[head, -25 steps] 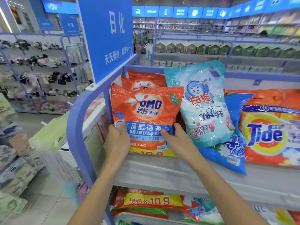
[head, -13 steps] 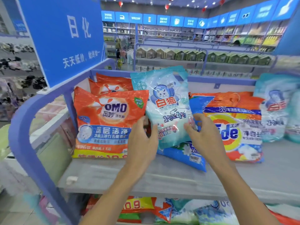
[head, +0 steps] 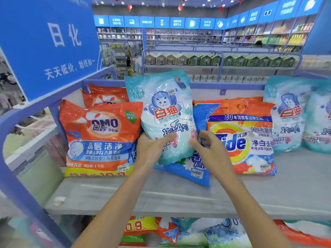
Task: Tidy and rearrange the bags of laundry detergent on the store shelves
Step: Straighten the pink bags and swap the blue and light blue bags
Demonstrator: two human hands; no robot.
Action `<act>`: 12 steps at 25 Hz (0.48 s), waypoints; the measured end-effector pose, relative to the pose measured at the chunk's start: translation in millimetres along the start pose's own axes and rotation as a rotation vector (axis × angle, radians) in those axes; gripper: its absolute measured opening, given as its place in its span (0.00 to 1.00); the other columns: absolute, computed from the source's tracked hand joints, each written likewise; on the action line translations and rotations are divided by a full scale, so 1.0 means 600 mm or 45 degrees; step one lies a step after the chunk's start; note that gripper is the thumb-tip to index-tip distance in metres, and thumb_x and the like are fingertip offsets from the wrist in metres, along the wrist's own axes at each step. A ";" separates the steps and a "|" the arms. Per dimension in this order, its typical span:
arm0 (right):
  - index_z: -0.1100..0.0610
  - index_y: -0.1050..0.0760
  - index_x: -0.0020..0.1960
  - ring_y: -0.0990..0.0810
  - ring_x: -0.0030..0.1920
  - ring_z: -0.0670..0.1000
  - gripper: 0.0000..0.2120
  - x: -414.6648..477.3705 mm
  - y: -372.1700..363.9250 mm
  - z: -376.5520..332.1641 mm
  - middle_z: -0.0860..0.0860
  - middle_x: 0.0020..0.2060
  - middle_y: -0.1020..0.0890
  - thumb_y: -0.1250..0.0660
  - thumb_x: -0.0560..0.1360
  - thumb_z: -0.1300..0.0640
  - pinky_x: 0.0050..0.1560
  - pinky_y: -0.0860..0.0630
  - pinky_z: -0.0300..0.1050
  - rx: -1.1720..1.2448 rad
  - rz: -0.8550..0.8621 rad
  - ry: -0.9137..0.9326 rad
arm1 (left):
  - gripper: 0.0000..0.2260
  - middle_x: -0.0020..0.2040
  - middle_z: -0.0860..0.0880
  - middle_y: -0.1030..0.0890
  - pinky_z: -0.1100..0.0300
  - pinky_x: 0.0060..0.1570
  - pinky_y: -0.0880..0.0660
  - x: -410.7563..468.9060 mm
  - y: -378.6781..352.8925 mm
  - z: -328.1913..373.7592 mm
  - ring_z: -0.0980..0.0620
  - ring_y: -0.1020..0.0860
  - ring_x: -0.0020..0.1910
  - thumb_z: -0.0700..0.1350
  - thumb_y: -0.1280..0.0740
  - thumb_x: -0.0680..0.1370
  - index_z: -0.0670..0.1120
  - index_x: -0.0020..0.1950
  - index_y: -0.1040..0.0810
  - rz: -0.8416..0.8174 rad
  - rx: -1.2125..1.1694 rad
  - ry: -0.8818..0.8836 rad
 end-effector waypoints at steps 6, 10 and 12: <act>0.53 0.25 0.55 0.20 0.46 0.47 0.11 -0.071 0.032 0.067 0.49 0.47 0.19 0.26 0.76 0.52 0.49 0.23 0.48 -0.098 0.200 -0.149 | 0.25 0.48 0.51 0.12 0.44 0.50 0.16 -0.017 0.018 0.036 0.48 0.13 0.47 0.41 0.16 0.60 0.46 0.56 0.16 -0.014 0.022 -0.172; 0.53 0.27 0.45 0.22 0.40 0.51 0.18 -0.091 0.013 0.069 0.50 0.39 0.21 0.30 0.75 0.39 0.35 0.31 0.44 -0.244 0.104 -0.290 | 0.21 0.42 0.46 0.12 0.51 0.35 0.17 -0.042 0.020 0.097 0.48 0.14 0.36 0.32 0.20 0.62 0.38 0.54 0.17 -0.098 -0.155 -0.255; 0.54 0.26 0.48 0.23 0.41 0.53 0.22 -0.093 0.008 0.059 0.49 0.39 0.21 0.31 0.74 0.35 0.33 0.33 0.42 -0.266 0.050 -0.365 | 0.18 0.42 0.44 0.12 0.47 0.39 0.16 -0.044 0.048 0.113 0.46 0.15 0.36 0.37 0.20 0.60 0.41 0.49 0.15 -0.084 -0.179 -0.283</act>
Point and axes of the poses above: each hand's wrist, its own x-axis towards the middle knuckle, its own y-axis out of the back of the hand, z = x × y, the point moved 3 cm from there along x, towards the middle knuckle
